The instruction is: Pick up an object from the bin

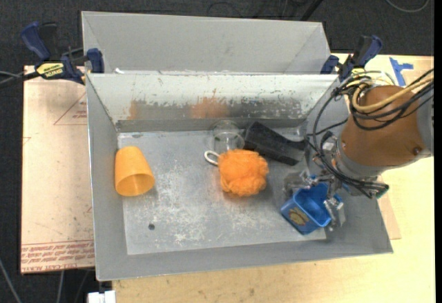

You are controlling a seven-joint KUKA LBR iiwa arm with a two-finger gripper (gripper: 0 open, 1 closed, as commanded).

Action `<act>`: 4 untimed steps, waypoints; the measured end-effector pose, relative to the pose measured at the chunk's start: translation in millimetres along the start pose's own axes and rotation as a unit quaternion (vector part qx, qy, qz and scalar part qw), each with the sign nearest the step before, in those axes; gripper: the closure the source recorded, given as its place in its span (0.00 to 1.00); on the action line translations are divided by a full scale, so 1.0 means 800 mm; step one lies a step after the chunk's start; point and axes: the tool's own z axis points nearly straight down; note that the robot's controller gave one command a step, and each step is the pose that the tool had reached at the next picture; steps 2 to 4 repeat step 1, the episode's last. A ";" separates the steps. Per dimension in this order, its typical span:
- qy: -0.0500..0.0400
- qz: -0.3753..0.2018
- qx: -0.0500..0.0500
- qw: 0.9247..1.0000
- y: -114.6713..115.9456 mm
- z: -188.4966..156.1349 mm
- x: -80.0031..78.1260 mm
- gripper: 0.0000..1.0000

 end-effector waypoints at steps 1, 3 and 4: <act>-0.007 -0.300 0.003 0.954 0.025 0.000 0.007 1.00; -0.007 -0.300 0.003 0.954 0.025 0.000 0.007 1.00; -0.007 -0.300 0.003 0.954 0.025 0.000 0.007 1.00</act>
Offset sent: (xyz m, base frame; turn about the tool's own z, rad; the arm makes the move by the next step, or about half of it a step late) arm 0.0000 0.0000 0.0000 0.0000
